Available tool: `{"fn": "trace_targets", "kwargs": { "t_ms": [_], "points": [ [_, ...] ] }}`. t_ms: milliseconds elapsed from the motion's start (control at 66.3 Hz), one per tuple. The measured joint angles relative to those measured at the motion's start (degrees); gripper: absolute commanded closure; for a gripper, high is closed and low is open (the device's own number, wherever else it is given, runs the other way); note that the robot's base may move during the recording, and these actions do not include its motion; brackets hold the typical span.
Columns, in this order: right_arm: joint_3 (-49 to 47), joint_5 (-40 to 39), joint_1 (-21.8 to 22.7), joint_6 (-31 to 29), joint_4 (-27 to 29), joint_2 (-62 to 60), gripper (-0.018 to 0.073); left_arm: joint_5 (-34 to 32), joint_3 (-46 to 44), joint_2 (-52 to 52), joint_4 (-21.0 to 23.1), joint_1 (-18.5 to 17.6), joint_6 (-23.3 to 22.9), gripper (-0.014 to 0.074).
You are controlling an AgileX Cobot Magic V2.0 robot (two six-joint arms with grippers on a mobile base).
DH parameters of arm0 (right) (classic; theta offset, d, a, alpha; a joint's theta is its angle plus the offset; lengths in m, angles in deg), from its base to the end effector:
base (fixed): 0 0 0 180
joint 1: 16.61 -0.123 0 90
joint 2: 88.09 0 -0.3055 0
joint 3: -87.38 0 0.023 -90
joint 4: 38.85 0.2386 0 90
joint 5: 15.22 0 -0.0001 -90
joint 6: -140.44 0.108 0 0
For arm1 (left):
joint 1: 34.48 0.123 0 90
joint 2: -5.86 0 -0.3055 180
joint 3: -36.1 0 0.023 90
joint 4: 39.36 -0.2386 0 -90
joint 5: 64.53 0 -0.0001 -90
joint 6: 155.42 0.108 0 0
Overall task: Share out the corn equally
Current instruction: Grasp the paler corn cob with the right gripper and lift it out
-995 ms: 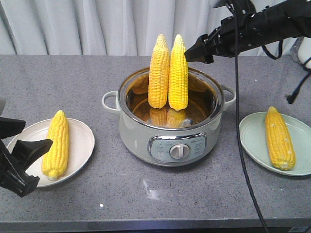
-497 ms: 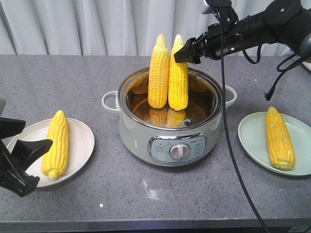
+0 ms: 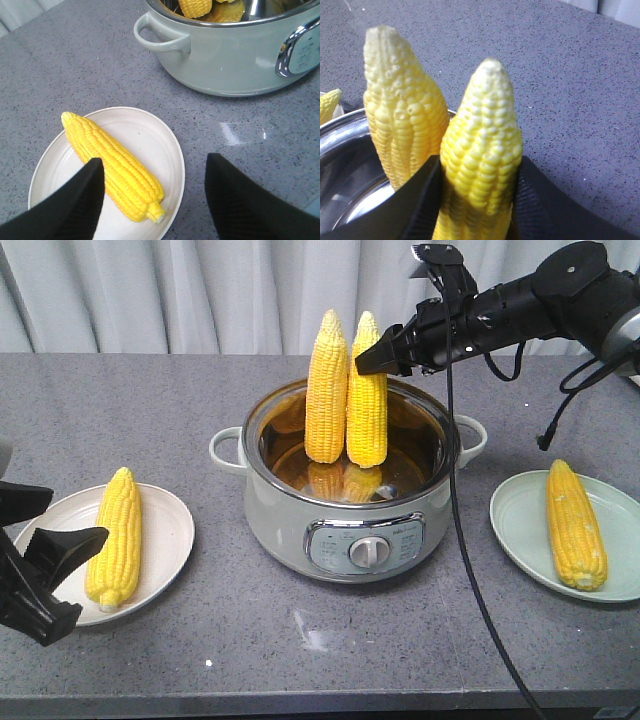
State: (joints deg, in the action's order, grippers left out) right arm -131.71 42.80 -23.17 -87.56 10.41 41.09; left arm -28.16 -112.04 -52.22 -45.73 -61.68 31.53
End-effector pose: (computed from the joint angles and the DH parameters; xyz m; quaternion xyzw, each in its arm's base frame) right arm 0.4775 0.1248 0.3225 -0.2983 0.8296 0.2863 0.3753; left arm 0.1491 -0.0686 0.3419 0.2855 0.8442 -0.0304 0.4526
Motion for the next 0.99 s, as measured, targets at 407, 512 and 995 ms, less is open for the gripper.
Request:
{"fn": "trace_targets", "kwargs": {
  "t_ms": [407,512,995],
  "points": [
    [-7.1,6.3,0.0,5.8,-3.7,-2.3,0.0355,0.0,0.0,0.0,0.0,0.0,0.0,0.0179],
    [-7.2,7.2,0.1,9.6,-6.7,-5.7,0.0355,0.0,0.0,0.0,0.0,0.0,0.0,0.0179],
    [5.0,14.1,0.1,9.8,-2.5,-27.4,0.0355,0.0,0.0,0.0,0.0,0.0,0.0,0.0179]
  ]
}}
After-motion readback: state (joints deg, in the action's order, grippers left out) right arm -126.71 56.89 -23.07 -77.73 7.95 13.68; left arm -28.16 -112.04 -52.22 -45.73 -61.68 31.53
